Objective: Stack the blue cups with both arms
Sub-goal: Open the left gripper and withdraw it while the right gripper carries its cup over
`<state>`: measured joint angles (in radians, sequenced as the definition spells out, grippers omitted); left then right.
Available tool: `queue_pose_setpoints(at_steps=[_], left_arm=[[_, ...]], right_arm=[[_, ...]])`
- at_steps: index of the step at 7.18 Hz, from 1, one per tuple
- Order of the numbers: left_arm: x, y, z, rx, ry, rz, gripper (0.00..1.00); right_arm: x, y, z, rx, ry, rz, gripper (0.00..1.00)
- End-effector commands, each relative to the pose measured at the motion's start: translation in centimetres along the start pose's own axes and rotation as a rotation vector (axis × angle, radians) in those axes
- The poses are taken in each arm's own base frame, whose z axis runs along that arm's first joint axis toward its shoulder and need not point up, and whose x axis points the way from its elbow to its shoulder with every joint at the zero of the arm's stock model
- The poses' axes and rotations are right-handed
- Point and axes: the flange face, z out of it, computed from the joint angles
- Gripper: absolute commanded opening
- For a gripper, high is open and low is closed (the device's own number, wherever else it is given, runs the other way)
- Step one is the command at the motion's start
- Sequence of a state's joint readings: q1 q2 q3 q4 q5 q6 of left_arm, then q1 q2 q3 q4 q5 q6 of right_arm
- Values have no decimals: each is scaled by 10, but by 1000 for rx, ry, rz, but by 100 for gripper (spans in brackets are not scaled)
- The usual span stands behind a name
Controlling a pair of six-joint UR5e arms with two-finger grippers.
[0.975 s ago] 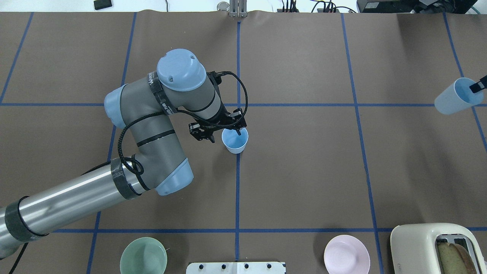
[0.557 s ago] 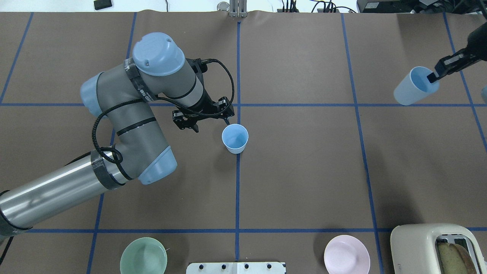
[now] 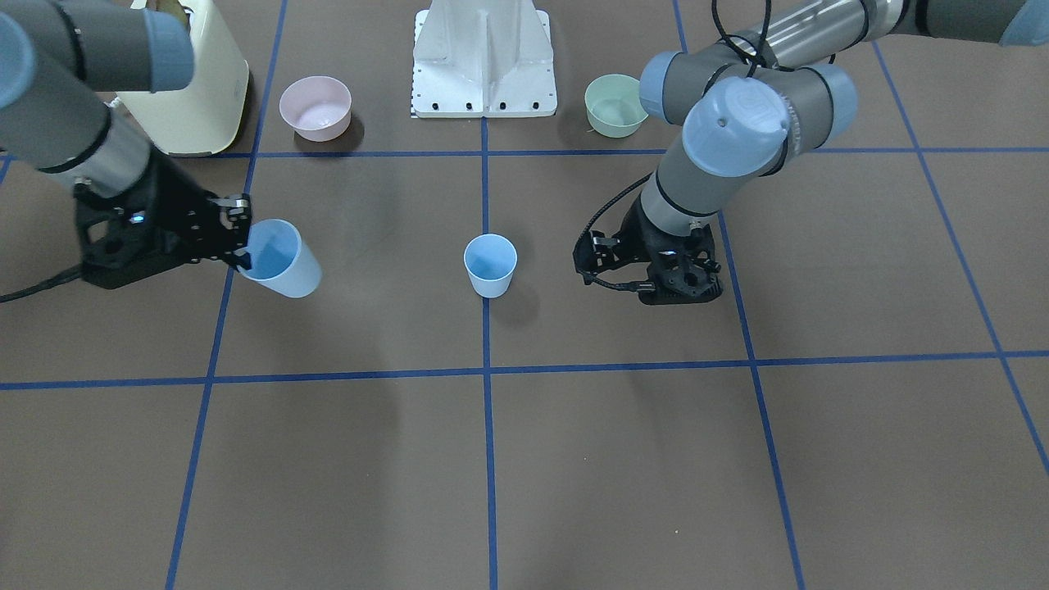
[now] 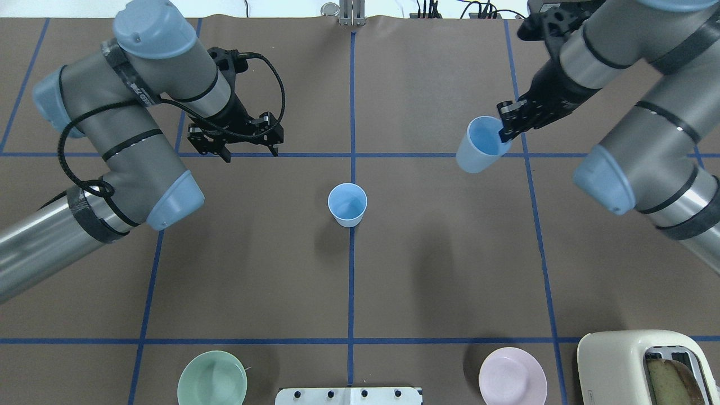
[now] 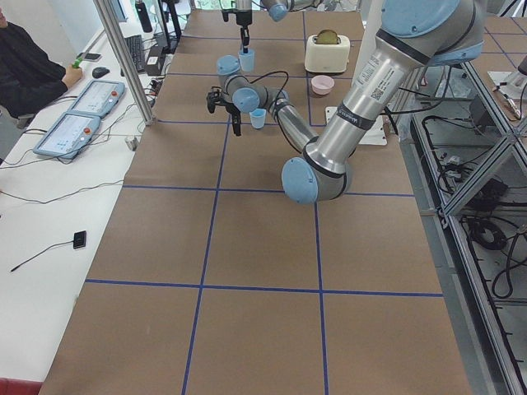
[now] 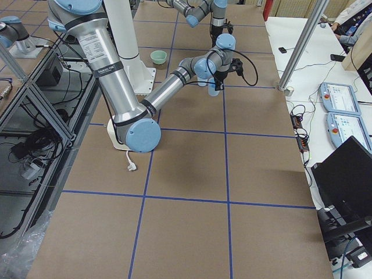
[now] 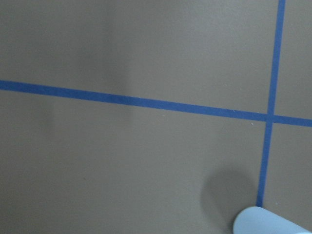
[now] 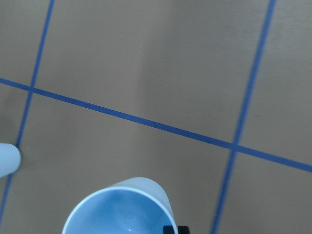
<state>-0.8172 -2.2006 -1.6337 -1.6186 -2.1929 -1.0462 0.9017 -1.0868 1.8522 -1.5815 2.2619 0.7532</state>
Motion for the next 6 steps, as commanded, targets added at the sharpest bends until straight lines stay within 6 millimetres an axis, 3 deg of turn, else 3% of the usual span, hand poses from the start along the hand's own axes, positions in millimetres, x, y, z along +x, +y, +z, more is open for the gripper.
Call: queue_pose_setpoints(at_steps=[1,3,4,6], left_arm=[[-69,-18,-20,24,-51,98,97],[-113,-23,-15,18,-87,142,97],[-136,-25,-14,15,-105,159,97],[-150,-26,-11,16,-120,178,97]], right_arm=[[-109,8,43,33,17,69,0],[-167,22,51,52,-7,116,0],[-181,27,55,59,-7,101,0],[-199,26,81,59,28,90,0]])
